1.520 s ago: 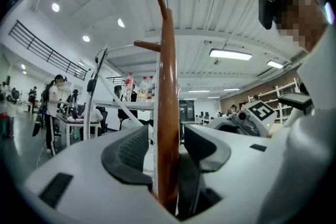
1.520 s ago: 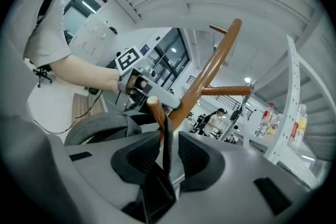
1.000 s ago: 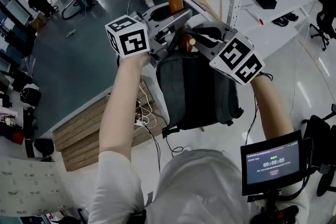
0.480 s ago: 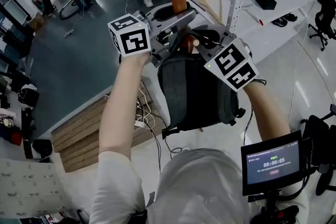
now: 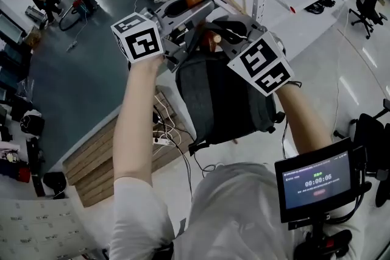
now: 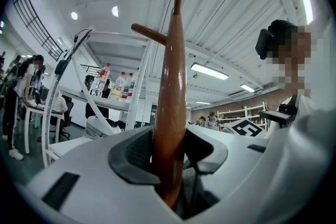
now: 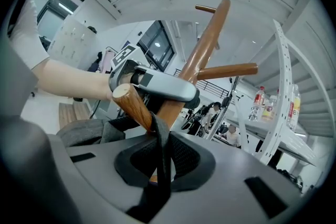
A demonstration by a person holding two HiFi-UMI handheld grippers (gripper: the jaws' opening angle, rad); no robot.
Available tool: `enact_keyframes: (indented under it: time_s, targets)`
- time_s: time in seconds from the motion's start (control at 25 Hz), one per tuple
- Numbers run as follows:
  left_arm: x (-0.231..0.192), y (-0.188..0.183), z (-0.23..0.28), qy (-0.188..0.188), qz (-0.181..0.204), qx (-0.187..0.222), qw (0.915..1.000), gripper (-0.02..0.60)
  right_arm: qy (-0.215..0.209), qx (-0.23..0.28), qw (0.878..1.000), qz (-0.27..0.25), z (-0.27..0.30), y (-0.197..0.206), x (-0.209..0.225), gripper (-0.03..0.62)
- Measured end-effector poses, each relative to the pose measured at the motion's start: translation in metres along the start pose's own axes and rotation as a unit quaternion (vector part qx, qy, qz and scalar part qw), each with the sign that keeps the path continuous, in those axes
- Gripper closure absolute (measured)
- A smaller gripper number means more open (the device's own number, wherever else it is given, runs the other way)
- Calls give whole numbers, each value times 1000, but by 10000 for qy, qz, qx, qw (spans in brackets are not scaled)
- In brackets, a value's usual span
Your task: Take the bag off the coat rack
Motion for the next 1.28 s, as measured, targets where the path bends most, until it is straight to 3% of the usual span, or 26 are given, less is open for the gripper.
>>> enact_keyframes:
  time_s: [0.32, 0.6, 0.76, 1.0, 1.28]
  targets:
    - [1, 3, 6, 100, -13, -240, 9997, 422, 131, 198, 9994, 249, -24, -5, 3, 551]
    - [-5, -1, 0, -33, -91, 72, 9999, 423, 164, 755, 9966, 295, -78, -33, 9, 551]
    - [-11, 1, -4, -105, -117, 189, 9997, 422, 433, 867, 9924, 761, -109, -14, 15, 551]
    - [-15, 8, -8, -257, -29, 330, 9991, 423, 965, 744, 9826, 1404, -160, 17, 18, 551]
    - [-8, 12, -9, -588, 149, 701, 9957, 423, 1794, 61, 9751, 1304, -217, 37, 9, 551]
Point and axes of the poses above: the fingertips, and each gripper's own axes: z forward along the fingers, x to its right, y out of its underside, the point moved 10 cm from there along -z, backward along the fingers, and after that the axes turned 11 degrees about -z, right-handed, at the moved point
